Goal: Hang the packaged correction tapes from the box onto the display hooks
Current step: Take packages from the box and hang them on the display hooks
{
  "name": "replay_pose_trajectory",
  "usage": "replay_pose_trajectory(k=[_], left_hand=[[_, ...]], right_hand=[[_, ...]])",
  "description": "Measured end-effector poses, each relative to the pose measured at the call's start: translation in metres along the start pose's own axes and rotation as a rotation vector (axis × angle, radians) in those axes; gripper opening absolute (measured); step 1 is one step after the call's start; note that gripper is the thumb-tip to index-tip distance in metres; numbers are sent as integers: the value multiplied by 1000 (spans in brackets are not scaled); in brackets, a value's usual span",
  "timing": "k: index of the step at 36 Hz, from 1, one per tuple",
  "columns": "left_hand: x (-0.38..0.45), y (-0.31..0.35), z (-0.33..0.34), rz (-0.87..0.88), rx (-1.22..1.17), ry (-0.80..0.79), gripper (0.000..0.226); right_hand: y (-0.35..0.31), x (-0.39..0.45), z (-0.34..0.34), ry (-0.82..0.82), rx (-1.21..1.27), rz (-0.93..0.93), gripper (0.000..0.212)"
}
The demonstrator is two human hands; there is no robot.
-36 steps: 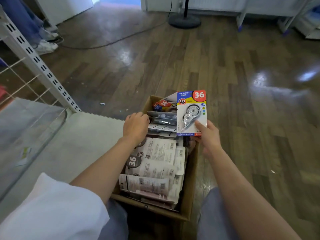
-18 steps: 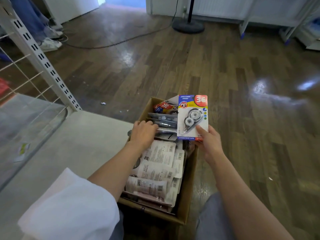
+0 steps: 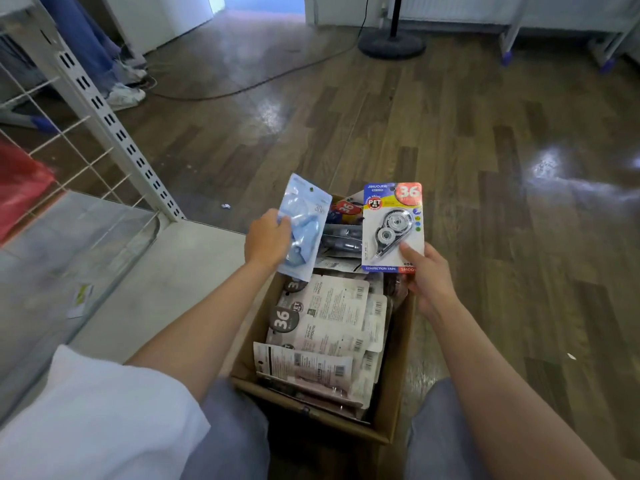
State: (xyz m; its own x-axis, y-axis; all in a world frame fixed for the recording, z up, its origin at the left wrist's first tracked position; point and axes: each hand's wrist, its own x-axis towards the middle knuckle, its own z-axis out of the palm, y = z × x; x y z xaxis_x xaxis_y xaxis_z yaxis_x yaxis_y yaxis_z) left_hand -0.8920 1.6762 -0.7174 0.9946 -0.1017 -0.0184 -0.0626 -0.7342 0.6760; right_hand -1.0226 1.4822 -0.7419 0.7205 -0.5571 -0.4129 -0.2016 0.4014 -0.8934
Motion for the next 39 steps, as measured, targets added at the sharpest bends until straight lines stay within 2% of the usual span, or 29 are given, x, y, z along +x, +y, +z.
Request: replay_pose_trajectory(k=[5, 10, 16, 24, 29, 34, 35, 38, 39], left_hand=[[1, -7, 2, -178, -451, -104, 17], [-8, -8, 12, -286, -688, -216, 16], [-13, -14, 21, -291, -681, -267, 16], [-15, -12, 42, -337, -778, -293, 22], [-23, -7, 56, -415, -882, -290, 35], [-27, -12, 58, -407, -1086, -370, 63], [-29, -12, 57, -375, -1091, -402, 62], [-41, -8, 51, -330, -979, -434, 28], [-44, -7, 49, -348, -947, -425, 26]], right_hand=[[1, 3, 2, -15, 0, 13, 8], [2, 2, 5, -44, 33, 7, 12], [3, 3, 7, -63, 43, 36, 14], [14, 5, 25, -181, -38, 55, 19], [33, 7, 43, -182, -397, -93, 13], [39, 11, 48, -122, -666, -246, 32], [41, 11, 47, -122, -690, -250, 37], [44, 3, 42, -185, -703, -179, 45], [44, -3, 40, -196, -656, -125, 46]])
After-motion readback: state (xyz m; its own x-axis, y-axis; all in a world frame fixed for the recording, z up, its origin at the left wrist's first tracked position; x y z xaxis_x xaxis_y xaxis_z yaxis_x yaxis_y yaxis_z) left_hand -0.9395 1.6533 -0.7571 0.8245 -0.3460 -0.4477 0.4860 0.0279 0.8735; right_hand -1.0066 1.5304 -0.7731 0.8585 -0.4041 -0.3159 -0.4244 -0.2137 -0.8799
